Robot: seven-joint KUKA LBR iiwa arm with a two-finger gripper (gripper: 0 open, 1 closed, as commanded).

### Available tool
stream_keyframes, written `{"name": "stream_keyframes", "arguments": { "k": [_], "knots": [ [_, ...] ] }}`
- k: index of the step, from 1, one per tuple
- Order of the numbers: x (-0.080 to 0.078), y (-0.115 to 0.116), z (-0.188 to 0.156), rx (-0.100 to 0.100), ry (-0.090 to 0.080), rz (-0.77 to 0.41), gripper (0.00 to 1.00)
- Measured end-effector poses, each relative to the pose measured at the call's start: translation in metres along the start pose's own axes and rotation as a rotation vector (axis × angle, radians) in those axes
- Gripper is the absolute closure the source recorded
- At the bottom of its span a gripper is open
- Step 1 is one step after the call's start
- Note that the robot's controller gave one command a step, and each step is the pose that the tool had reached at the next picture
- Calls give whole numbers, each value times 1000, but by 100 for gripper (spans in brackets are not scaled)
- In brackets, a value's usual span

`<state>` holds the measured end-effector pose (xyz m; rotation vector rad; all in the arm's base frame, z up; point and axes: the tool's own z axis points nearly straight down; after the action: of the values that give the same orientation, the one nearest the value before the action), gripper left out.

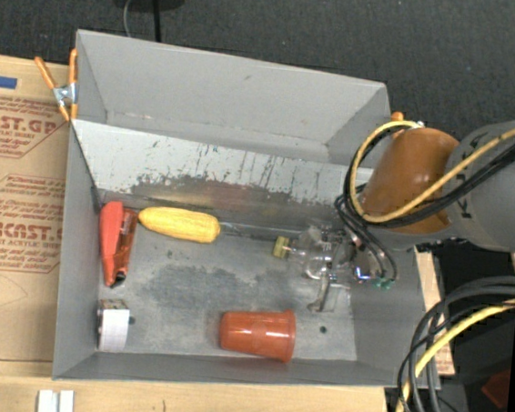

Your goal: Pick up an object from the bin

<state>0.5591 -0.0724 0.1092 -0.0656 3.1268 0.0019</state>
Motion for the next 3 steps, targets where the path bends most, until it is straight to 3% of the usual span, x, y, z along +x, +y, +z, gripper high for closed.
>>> {"name": "stream_keyframes", "arguments": {
  "k": [1, 2, 3],
  "knots": [
    [-26, -60, 33, 1, -4, -116, 100],
    [-26, -60, 32, 2, -4, -116, 100],
    [-21, -65, -5, 0, -1, -128, 100]
  ]
}}
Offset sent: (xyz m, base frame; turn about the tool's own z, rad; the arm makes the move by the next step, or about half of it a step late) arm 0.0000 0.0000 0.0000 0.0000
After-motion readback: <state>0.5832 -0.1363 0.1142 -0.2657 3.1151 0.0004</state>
